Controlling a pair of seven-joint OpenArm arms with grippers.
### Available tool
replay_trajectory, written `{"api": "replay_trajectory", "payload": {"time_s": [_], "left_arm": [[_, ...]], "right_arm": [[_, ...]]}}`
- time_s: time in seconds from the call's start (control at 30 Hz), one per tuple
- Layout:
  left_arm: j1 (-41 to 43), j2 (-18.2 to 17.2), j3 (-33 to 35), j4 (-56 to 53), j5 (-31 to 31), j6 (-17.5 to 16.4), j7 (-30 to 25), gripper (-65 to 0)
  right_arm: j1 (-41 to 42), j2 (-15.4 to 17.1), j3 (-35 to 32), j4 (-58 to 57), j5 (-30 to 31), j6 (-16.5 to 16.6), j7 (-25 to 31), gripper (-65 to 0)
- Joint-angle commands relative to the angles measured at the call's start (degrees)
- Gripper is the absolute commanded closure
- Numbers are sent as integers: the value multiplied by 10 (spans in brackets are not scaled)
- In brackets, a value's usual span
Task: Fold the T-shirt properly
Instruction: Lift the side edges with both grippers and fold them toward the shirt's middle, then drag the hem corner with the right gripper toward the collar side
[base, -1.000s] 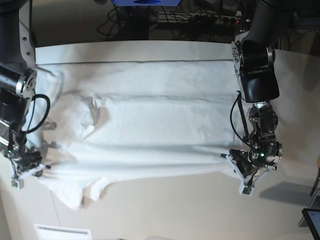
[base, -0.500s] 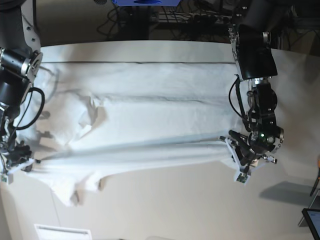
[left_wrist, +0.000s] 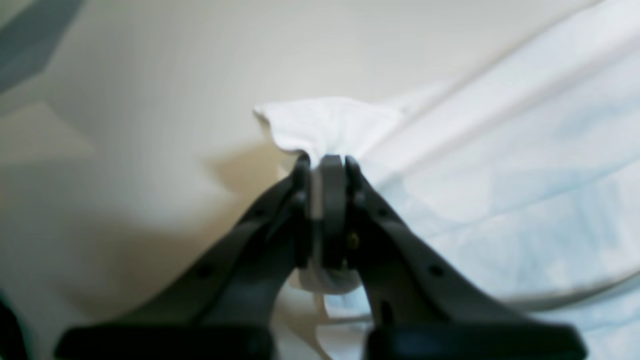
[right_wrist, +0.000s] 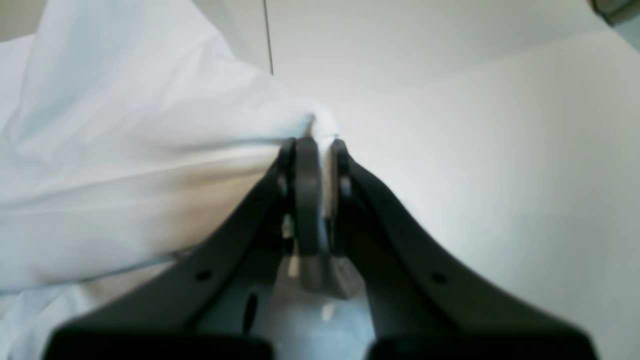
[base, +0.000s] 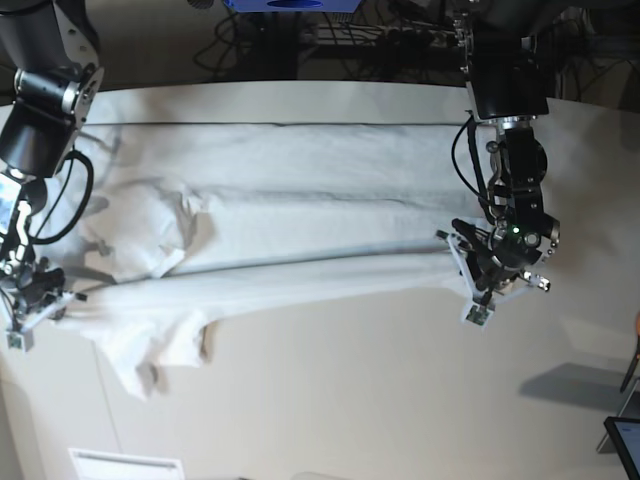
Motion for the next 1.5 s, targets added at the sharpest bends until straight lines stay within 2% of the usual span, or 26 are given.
{"api": "replay_trajectory", "payload": {"time_s": [0.0, 0.3, 0.6, 0.77, 1.0, 1.1, 1.17, 1.23, 1.27, 1.47], "left_arm": [[-9, -7, -3, 11, 15, 5, 4, 0], [21, -19, -2, 11, 16, 4, 3, 0], [23, -24, 50, 9, 25, 7, 0, 0], [24, -14, 70, 9, 77, 7, -2, 0], [23, -14, 69, 10, 91, 7, -2, 0], [23, -14, 69, 8, 91, 7, -2, 0], [22, -15, 69, 6, 91, 7, -2, 0], [21, -15, 72, 6, 91, 7, -2, 0], [20, -15, 73, 6, 91, 7, -2, 0], [18, -14, 73, 6, 91, 7, -2, 0]], "right_arm": [[18, 5, 2, 17, 2, -5, 12, 0], [-13, -1, 2, 15, 2, -5, 18, 0], [-31, -1, 2, 14, -1, -7, 28, -1], [-43, -1, 2, 12, 1, -56, 29, -3], [-48, -1, 16, 15, 1, -62, 28, -6], [-49, -1, 41, 15, 1, -60, 25, -81], [-50, -1, 44, 15, 1, -59, 25, -173], [-50, 0, 45, 15, 1, -59, 25, -238], [-51, 0, 46, 15, 1, -59, 26, -255], [-58, -1, 118, 42, 1, -62, 29, -257]]}}
